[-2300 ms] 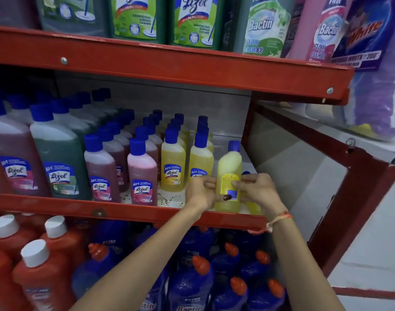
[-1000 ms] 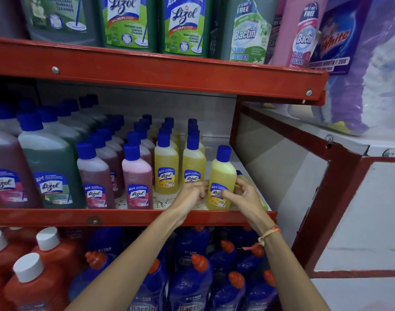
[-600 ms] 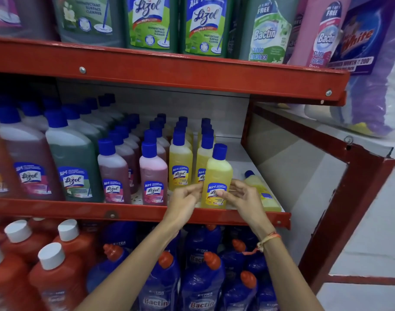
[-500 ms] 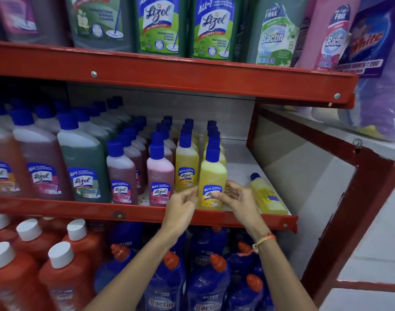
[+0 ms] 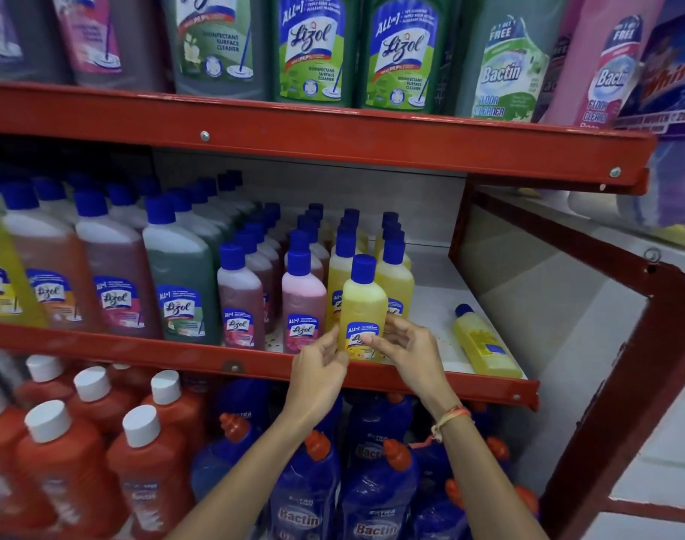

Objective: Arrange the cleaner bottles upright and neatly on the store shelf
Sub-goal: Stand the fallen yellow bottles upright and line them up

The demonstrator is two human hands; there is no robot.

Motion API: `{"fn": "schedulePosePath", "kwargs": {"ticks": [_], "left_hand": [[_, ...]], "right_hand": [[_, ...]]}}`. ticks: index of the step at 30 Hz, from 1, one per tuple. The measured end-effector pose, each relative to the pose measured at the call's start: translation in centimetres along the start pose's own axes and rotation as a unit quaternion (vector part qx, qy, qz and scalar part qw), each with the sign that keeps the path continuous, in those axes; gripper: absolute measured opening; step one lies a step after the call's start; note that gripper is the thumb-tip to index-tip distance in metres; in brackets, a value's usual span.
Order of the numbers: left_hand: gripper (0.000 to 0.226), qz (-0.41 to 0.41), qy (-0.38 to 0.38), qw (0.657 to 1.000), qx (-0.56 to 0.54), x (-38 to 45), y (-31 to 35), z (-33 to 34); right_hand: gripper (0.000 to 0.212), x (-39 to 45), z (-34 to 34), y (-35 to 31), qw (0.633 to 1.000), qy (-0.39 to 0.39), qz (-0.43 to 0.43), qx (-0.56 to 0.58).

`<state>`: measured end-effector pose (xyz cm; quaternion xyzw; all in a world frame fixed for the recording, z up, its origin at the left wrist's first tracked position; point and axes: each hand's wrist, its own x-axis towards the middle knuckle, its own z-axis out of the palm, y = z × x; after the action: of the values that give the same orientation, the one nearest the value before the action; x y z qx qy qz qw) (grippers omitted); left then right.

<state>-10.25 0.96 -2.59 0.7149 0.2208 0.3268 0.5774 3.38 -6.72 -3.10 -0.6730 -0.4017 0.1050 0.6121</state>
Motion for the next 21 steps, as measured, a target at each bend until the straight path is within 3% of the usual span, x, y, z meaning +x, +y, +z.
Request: {"fn": "schedulePosePath", "kwargs": {"ticks": [4,7,10,12,14,16,20,21], "left_hand": [[0.049,0.06,0.089,0.994,0.023,-1.6,-0.1,1.0],[0.04,0.124,0.17,0.977,0.017,-2.8,-0.1,2.7],[0.029,0.131,0.087,0.987,0.03,-1.8,0.5,5.4],[0.022,0.114,0.023,0.992,0.048,-0.2,1.2,7.7],[0.019,0.083,-0.008,0.994,0.074,1.9,1.8,10.1],[0.019,0.035,-0.051,0.991,0.118,4.2,2.1,12.5],[0.038,-0.101,-0.129,0.972,0.167,7.5,1.9,15.9],[0.046,-0.131,-0.135,0.969,0.162,7.8,1.8,16.3]], "right_hand": [[0.048,-0.4,-1.4,-0.7,0.999,-0.045,0.018,-0.002],[0.04,-0.4,-4.4,-1.1,0.999,0.012,0.016,-0.034],[0.019,0.3,-8.7,-0.7,0.965,0.19,0.017,-0.179],[0.018,1.5,-11.8,0.5,0.925,0.242,0.08,-0.282],[0.027,2.6,-14.2,1.3,0.888,0.203,0.185,-0.369],[0.037,3.2,-15.5,1.7,0.875,0.134,0.253,-0.391],[0.064,4.3,-16.4,3.1,0.904,0.052,0.286,-0.312],[0.06,4.4,-16.5,3.5,0.919,0.05,0.285,-0.268]]}}
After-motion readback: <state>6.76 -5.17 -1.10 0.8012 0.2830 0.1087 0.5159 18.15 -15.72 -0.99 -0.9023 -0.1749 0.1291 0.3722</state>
